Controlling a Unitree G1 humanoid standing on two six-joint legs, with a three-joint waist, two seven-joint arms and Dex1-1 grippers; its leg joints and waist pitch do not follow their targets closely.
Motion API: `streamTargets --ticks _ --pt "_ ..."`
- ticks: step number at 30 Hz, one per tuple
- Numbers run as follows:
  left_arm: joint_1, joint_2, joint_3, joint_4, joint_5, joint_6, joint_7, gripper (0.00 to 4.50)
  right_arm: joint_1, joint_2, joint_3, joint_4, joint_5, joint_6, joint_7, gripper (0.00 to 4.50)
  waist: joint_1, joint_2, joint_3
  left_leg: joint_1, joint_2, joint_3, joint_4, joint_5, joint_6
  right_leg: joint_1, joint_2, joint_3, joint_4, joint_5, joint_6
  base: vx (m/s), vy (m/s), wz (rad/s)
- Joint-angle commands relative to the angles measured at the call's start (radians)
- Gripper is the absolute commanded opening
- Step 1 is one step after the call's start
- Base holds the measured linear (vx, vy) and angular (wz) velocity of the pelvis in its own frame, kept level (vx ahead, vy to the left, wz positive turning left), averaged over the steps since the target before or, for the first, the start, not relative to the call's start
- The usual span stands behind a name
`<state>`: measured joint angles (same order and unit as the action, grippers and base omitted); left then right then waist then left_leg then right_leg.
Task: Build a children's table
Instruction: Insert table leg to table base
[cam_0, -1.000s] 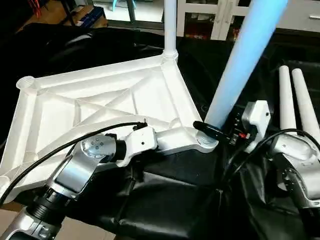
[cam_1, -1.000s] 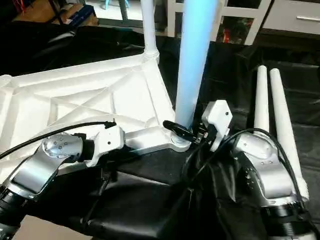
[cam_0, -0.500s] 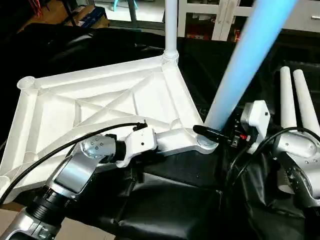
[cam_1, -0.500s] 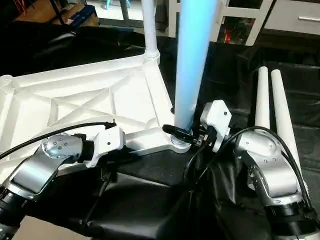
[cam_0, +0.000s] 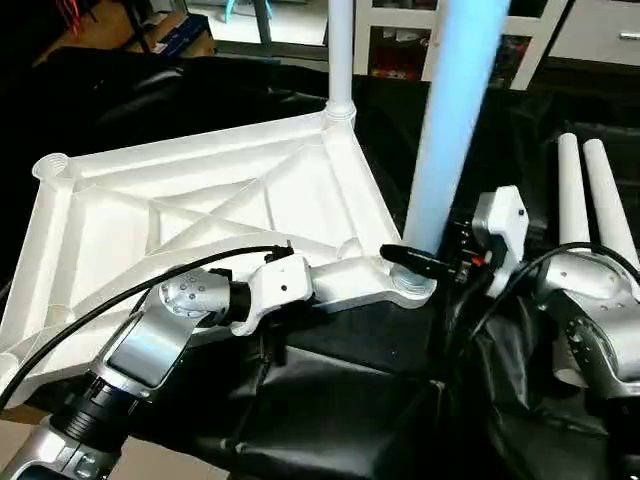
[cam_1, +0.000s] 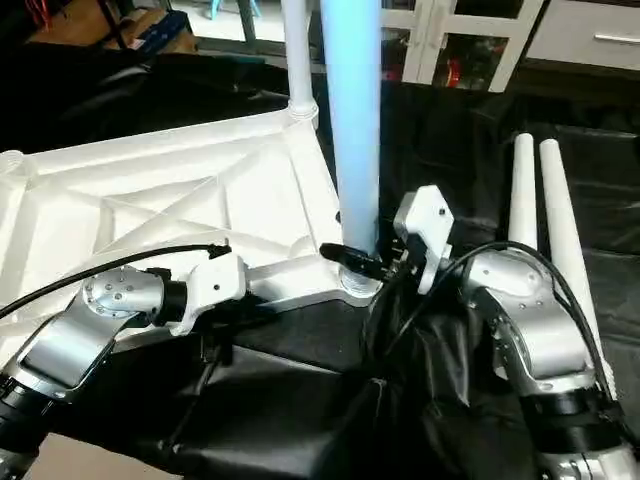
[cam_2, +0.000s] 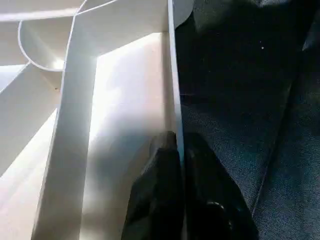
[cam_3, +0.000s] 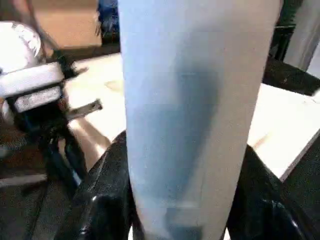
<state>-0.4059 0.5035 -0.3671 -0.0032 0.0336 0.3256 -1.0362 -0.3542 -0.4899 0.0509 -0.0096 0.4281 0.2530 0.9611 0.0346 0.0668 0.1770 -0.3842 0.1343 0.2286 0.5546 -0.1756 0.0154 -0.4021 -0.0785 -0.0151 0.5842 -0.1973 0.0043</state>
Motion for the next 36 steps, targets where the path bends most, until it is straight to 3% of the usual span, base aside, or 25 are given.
streamTargets --ticks 1,10,19,23,31,36 --pt "0.027 -0.01 -0.023 0.063 0.013 0.011 0.027 0.0 0.043 0.036 0.064 0.059 0.039 0.078 0.012 1.82 -0.003 -0.034 -0.048 0.026 0.101 -0.06 -0.071 -0.196 0.091 0.015 -0.087 0.048 -0.076 -0.294 -0.243 0.0 0.0 0.0" --pt "0.031 -0.006 -0.021 0.062 0.013 0.011 0.023 0.0 0.051 0.065 -0.001 0.101 0.049 0.097 -0.021 1.82 -0.003 -0.035 -0.048 0.026 0.102 -0.059 -0.074 -0.198 0.078 0.014 -0.087 0.048 -0.076 -0.299 -0.235 0.0 0.0 0.0" --pt "0.038 -0.004 -0.017 0.058 0.013 0.009 0.029 0.0 0.153 0.051 -0.066 0.047 0.061 0.074 -0.061 1.81 0.002 -0.035 -0.047 0.027 0.103 -0.059 -0.078 -0.218 0.069 0.012 -0.087 0.049 -0.081 -0.326 -0.219 0.0 0.0 0.0" --pt "0.035 -0.005 -0.016 0.063 0.014 0.005 0.029 0.0 0.202 0.052 -0.092 0.008 0.066 0.064 -0.083 1.81 0.005 -0.031 -0.051 0.027 0.102 -0.059 -0.077 -0.193 0.08 0.015 -0.086 0.047 -0.078 -0.273 -0.223 0.0 0.0 0.0" --pt "0.031 -0.006 -0.017 0.068 0.014 -0.002 0.027 0.0 0.232 0.062 -0.102 0.007 0.03 0.0 -0.116 1.81 0.006 -0.028 -0.051 0.027 0.102 -0.06 -0.08 -0.221 0.066 0.013 -0.086 0.047 -0.083 -0.308 -0.216 0.0 0.0 0.0" --pt "0.031 -0.006 -0.016 0.07 0.015 -0.006 0.03 0.0 0.247 0.037 -0.057 -0.017 -0.028 -0.056 -0.113 1.81 0.004 -0.03 -0.052 0.027 0.103 -0.061 -0.082 -0.238 0.059 0.012 -0.086 0.047 -0.084 -0.323 -0.205 0.0 0.0 0.0"
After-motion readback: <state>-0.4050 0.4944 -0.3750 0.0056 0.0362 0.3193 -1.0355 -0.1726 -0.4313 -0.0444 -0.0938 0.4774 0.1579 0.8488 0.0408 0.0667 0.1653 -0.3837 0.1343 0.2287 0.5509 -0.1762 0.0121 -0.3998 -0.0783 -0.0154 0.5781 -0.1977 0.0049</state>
